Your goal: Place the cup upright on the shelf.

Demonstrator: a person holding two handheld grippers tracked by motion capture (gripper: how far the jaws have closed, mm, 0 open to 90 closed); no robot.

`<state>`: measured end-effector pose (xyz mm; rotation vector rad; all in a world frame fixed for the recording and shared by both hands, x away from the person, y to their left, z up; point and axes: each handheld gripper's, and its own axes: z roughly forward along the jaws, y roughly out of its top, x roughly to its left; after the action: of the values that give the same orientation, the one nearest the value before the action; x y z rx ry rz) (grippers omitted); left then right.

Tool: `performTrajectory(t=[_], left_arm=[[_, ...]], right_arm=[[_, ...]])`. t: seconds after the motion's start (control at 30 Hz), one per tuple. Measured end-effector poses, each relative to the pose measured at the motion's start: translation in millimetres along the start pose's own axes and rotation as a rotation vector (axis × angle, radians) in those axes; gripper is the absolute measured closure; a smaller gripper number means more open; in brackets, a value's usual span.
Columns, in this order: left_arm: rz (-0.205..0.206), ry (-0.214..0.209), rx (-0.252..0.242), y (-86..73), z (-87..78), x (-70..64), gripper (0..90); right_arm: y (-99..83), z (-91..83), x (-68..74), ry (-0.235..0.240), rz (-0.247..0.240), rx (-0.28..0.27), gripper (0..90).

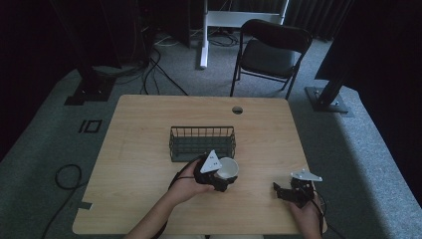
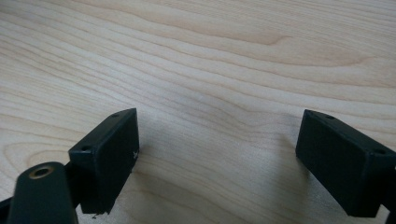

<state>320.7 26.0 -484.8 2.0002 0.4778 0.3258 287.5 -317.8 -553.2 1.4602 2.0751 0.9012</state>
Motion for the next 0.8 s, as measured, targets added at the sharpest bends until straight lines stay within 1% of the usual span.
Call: performTrajectory(t=[0.1,0.13,0.53,0.6,0.67,0.73,0.8], left_arm=[[0.004,0.011,-0.014,8.1,-5.3,2.3,20.5],[-0.002,0.015,-0.022,10.8,-7.1,3.0,20.5],[0.005,0.064,-0.044,37.3,-22.5,11.2,20.5],[0.008,0.079,-0.050,41.3,-25.0,13.2,20.5],[-0.005,0.095,-0.068,45.7,-27.6,15.8,20.5],[-0.008,0.111,-0.081,49.8,-30.7,18.7,20.4],[-0.014,0.135,-0.094,54.8,-34.3,22.3,20.5]], right_arm=[[0.0,0.0,0.1,0.000,0.002,-0.001,13.0],[0.0,0.0,0.0,0.000,0.000,-0.001,13.0],[0.0,0.1,-0.1,0.000,-0.001,-0.001,13.0],[0.0,0.0,-0.1,0.000,-0.001,-0.001,13.0],[0.0,0.0,-0.1,0.000,-0.001,-0.001,13.1],[0.0,0.0,-0.1,0.000,-0.001,0.000,13.0],[0.0,0.1,0.0,0.000,-0.001,-0.001,13.0]])
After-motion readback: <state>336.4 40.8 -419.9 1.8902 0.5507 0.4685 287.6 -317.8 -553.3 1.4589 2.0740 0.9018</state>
